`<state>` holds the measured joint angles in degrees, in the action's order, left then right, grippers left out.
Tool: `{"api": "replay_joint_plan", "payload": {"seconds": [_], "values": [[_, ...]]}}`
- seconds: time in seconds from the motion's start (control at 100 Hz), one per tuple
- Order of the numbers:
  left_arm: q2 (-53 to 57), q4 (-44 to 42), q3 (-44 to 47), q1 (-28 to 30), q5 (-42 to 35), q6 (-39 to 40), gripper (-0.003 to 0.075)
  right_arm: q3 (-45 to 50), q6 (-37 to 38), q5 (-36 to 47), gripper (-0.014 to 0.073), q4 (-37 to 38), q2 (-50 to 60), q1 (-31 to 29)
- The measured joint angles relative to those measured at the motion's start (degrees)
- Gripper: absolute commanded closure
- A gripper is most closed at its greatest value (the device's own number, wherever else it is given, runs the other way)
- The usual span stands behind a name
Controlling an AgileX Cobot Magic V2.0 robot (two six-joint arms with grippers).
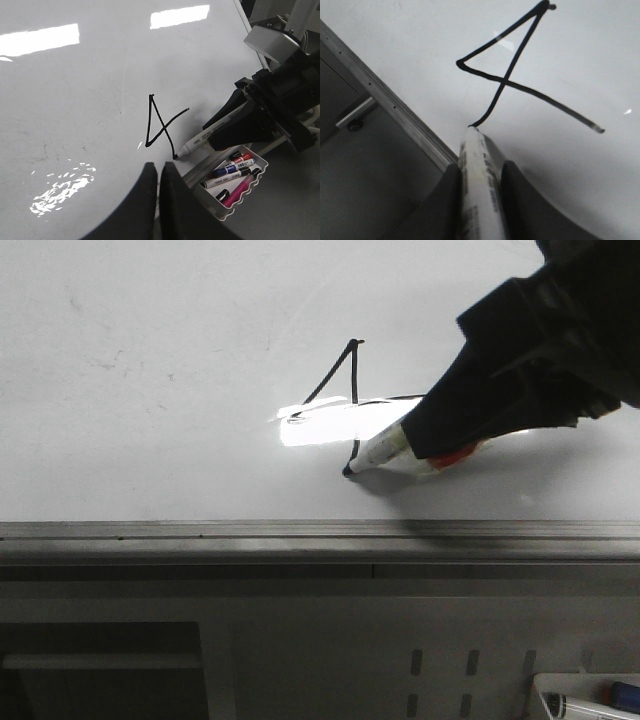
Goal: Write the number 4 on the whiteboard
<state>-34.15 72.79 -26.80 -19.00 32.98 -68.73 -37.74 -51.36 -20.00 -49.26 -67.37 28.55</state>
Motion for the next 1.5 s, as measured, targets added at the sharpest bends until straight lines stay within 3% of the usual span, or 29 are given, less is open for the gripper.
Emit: {"api": "replay_joint_plan", "payload": {"seconds": [0.37,0.44,0.59,0.66,0.79,0.96,1.21,1.33,1.5], "values": [[0.0,0.77,-0.95,0.0,2.52,-0.6,0.0727,-10.01,0.0,-10.25,0.0637,1.37,13.69,3.57],[-0.16,-1.53,-3.23,0.0,4.6,-1.34,0.0659,-12.37,0.0,-11.26,0.0637,2.06,14.4,3.67],[-3.26,-9.55,-11.76,0.0,11.35,-1.92,0.0399,-15.92,0.0,-17.01,0.0637,6.63,12.1,3.81],[-5.58,-11.97,-15.9,-0.17,14.78,-2.0,0.0349,-17.32,-0.92,-21.18,0.0637,9.11,9.79,4.06],[-10.66,-14.95,-22.32,-3.49,19.93,-2.31,0.0352,-20.38,-4.55,-27.77,0.0637,11.77,6.27,6.52],[-18.14,-22.07,-28.18,-11.96,25.69,-2.35,0.0352,-24.69,-7.47,-28.93,0.0637,14.34,4.48,12.5],[-26.91,-23.66,-30.81,-17.1,25.67,-2.35,0.0359,-27.11,-7.81,-29.39,0.0637,15.92,4.1,17.28],[-28.64,-22.03,-31.05,-17.23,25.02,-2.35,0.0447,-27.11,-7.81,-29.66,0.0637,16.21,4.08,17.49],[-29.37,-21.3,-31.15,-17.23,25.78,-2.35,0.067,-27.11,-7.81,-29.4,0.0637,17.23,4.08,17.49]]}}
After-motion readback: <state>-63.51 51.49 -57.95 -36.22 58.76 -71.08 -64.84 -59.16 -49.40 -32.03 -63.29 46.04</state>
